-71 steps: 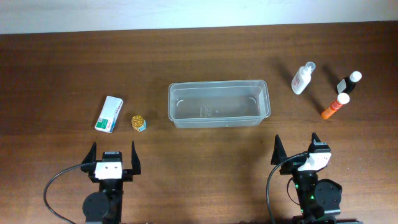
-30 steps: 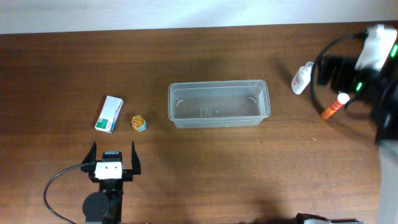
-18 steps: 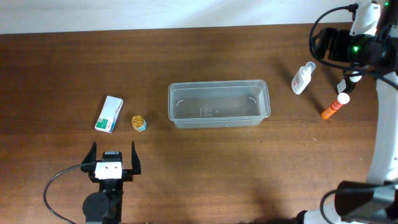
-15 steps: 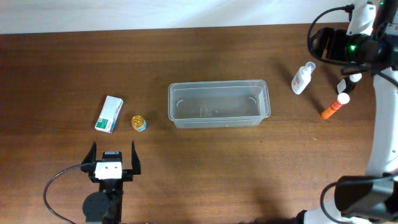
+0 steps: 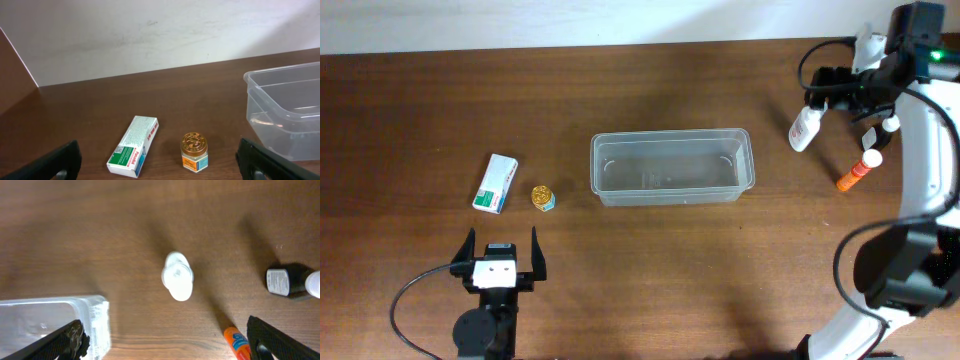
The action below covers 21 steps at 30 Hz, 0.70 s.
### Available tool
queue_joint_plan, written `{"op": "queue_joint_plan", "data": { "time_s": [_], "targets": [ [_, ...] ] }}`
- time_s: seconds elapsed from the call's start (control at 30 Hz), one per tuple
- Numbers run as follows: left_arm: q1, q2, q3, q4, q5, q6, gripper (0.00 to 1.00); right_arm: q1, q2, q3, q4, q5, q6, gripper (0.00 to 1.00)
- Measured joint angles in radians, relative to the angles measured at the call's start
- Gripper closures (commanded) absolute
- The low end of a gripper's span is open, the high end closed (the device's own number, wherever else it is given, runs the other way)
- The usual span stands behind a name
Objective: Pack container
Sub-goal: 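Move the right gripper over the white pump bottle and grasp it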
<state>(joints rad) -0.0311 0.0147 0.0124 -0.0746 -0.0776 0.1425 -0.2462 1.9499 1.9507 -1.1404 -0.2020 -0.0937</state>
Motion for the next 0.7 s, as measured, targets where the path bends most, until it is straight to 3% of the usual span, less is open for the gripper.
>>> {"op": "queue_joint_plan", "data": {
  "time_s": [0.7],
  "targets": [
    [0.000,0.000,0.000,0.000,0.000,0.000,0.01,0.066,0.214,0.000,0.045,0.163,-0.075,0.08]
  ]
}}
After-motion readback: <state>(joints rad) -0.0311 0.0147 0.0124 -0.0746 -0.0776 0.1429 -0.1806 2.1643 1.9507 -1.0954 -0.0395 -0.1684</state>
